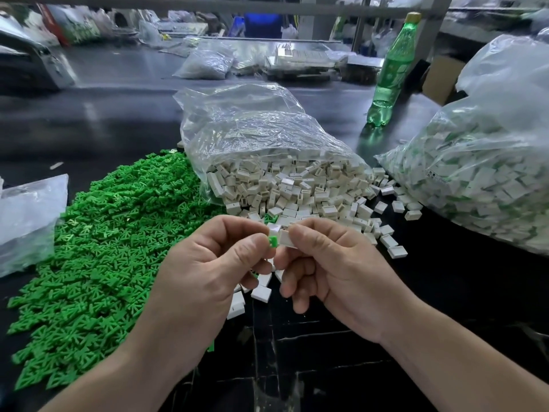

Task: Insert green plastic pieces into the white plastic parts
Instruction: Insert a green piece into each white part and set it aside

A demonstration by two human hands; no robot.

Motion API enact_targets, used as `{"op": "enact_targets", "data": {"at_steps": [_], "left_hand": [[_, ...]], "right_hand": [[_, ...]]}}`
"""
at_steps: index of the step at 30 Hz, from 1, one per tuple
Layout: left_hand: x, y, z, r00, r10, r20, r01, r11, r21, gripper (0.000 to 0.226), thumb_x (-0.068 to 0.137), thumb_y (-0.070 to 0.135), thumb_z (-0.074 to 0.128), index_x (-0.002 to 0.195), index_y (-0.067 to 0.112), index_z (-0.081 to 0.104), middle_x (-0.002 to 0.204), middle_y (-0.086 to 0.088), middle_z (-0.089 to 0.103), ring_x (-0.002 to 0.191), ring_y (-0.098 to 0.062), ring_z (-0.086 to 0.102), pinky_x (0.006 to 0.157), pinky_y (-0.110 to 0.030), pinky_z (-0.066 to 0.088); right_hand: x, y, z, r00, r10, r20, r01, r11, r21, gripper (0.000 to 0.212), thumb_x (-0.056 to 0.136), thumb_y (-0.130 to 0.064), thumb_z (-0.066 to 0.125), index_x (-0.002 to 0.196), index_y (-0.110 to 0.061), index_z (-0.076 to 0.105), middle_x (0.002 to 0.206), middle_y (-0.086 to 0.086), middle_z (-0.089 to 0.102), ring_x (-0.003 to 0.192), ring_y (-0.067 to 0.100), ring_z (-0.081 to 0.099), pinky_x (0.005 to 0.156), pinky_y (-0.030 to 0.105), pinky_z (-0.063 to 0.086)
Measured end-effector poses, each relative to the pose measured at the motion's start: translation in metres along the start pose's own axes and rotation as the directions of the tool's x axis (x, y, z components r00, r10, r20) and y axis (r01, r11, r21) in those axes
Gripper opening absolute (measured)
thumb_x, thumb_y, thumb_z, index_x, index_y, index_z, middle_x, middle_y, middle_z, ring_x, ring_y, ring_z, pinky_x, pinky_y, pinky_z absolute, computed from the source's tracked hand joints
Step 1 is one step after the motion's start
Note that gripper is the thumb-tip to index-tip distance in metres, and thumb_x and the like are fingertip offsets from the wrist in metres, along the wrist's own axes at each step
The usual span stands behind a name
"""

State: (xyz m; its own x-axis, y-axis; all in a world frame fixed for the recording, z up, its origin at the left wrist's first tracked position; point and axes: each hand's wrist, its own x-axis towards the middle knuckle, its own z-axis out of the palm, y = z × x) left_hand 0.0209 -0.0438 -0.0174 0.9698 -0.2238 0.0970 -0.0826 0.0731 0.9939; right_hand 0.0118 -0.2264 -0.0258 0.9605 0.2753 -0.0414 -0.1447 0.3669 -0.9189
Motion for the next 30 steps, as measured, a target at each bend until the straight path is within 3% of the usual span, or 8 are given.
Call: {"op": "enact_targets", "data": {"at_steps": [7,15,20,26,30], "left_hand": [[-0.003,0.0,0.002,0.997,0.071,-0.009,-0.07,0.993,0.096,0.022,0.075,0.041,0.069,0.089,0.026,0.073,0.079,-0.004,0.073,0.069,-0.014,0.068,0.061,-0.02,0.054],[-0.002,-0.003,-0.001,0.998,0.065,0.019,-0.067,0.989,0.13,0.015,0.077,0.037,0.069,0.086,0.025,0.073,0.073,-0.003,0.071,0.065,-0.012,0.066,0.06,-0.016,0.052],[-0.003,-0.006,0.0,0.997,0.081,0.009,-0.082,0.993,0.088,0.016,0.081,0.037,0.076,0.089,0.023,0.073,0.075,-0.006,0.071,0.067,-0.016,0.067,0.063,-0.02,0.054],[0.001,-0.005,0.002,0.995,-0.054,0.082,0.068,0.98,-0.186,0.026,0.079,0.038,0.07,0.093,0.016,0.073,0.07,-0.009,0.065,0.06,-0.018,0.061,0.053,-0.024,0.05],[0.002,-0.003,0.005,0.936,-0.143,0.321,0.284,0.847,-0.449,0.038,0.083,0.033,0.076,0.113,0.01,0.069,0.07,-0.011,0.066,0.055,-0.017,0.062,0.047,-0.025,0.052]], "right_hand": [[-0.003,0.001,0.005,0.998,-0.065,-0.013,0.062,0.983,-0.172,0.023,0.092,-0.035,0.066,0.09,-0.013,0.071,0.081,0.012,0.068,0.057,0.024,0.065,0.044,0.028,0.051],[-0.007,-0.002,0.007,0.992,-0.124,-0.031,0.107,0.939,-0.328,0.023,0.092,-0.033,0.062,0.088,-0.011,0.067,0.077,0.008,0.069,0.056,0.025,0.065,0.043,0.031,0.052],[-0.01,-0.003,0.009,0.993,-0.118,-0.028,0.098,0.917,-0.387,0.023,0.096,-0.036,0.058,0.085,-0.017,0.066,0.074,0.006,0.069,0.052,0.022,0.063,0.042,0.029,0.05],[-0.012,-0.002,0.014,0.989,-0.137,-0.051,0.107,0.914,-0.39,0.029,0.093,-0.044,0.056,0.082,-0.019,0.063,0.067,0.0,0.063,0.048,0.016,0.057,0.04,0.026,0.046],[-0.012,0.001,0.017,0.986,-0.152,-0.061,0.119,0.921,-0.372,0.028,0.094,-0.049,0.056,0.08,-0.026,0.065,0.064,0.001,0.062,0.046,0.014,0.055,0.037,0.025,0.042]]}}
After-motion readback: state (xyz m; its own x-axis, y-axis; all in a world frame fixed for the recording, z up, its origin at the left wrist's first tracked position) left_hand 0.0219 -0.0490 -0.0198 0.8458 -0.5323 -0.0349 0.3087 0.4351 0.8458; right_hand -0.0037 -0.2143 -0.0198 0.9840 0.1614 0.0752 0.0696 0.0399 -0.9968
